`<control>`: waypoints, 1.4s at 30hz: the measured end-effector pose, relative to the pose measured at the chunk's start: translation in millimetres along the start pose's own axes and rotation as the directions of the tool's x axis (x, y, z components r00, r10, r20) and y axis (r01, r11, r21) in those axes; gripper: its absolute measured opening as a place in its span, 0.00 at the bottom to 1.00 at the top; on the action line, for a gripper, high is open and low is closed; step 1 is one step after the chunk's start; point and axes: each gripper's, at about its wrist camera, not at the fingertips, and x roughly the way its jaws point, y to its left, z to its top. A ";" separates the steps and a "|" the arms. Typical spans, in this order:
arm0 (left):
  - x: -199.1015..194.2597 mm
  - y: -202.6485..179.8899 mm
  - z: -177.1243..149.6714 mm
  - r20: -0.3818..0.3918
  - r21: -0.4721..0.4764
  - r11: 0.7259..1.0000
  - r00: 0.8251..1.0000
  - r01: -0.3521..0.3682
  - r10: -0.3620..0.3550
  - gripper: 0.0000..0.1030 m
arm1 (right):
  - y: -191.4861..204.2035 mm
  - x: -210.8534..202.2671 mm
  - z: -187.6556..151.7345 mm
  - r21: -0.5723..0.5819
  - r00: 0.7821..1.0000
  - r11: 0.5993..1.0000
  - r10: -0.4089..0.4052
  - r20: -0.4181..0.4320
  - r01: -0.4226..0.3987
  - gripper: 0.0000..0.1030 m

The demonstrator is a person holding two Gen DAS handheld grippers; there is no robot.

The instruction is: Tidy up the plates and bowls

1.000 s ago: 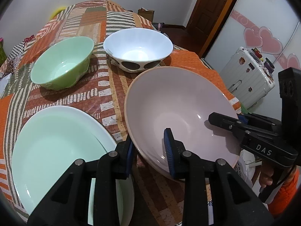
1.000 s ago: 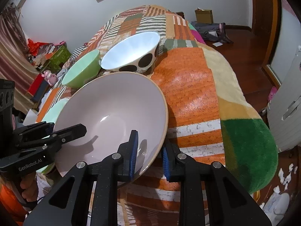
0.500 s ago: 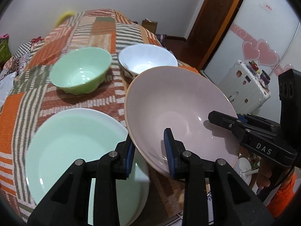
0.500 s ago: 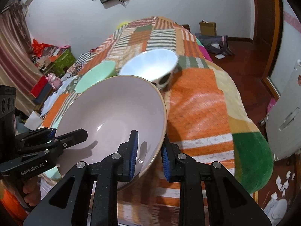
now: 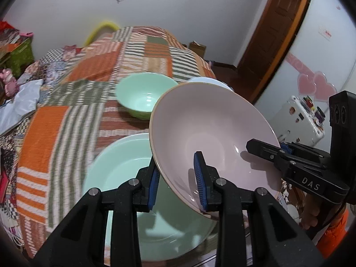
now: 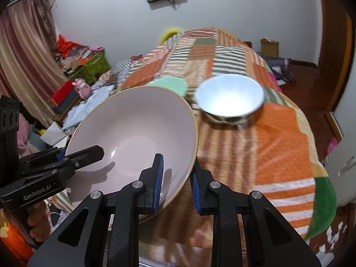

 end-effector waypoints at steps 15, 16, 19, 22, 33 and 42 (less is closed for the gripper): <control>-63.9 80.3 -22.9 0.068 -0.103 0.990 0.992 -0.099 0.106 0.29 | 86.8 25.3 8.3 -0.116 0.994 0.988 0.105 -0.009 -0.106 0.20; -67.6 86.5 -25.3 0.071 -0.113 0.988 0.991 -0.106 0.114 0.29 | 90.4 26.5 7.3 -0.122 0.994 0.986 0.110 -0.012 -0.110 0.20; -75.3 101.1 -31.0 0.074 -0.134 0.983 0.988 -0.127 0.138 0.29 | 107.2 33.1 7.4 -0.146 0.991 0.981 0.128 -0.025 -0.130 0.20; -83.9 116.2 -36.9 0.077 -0.157 0.977 0.984 -0.147 0.160 0.29 | 122.5 39.9 7.6 -0.163 0.989 0.975 0.147 -0.036 -0.151 0.20; -96.7 170.8 -55.3 0.058 -0.242 0.952 0.976 -0.189 0.209 0.29 | 164.5 71.8 5.3 -0.200 0.976 0.957 0.194 -0.095 -0.209 0.20; -87.9 203.2 -69.7 0.010 -0.286 0.936 0.976 -0.207 0.219 0.29 | 181.5 102.7 -2.7 -0.203 0.963 0.951 0.199 -0.181 -0.234 0.20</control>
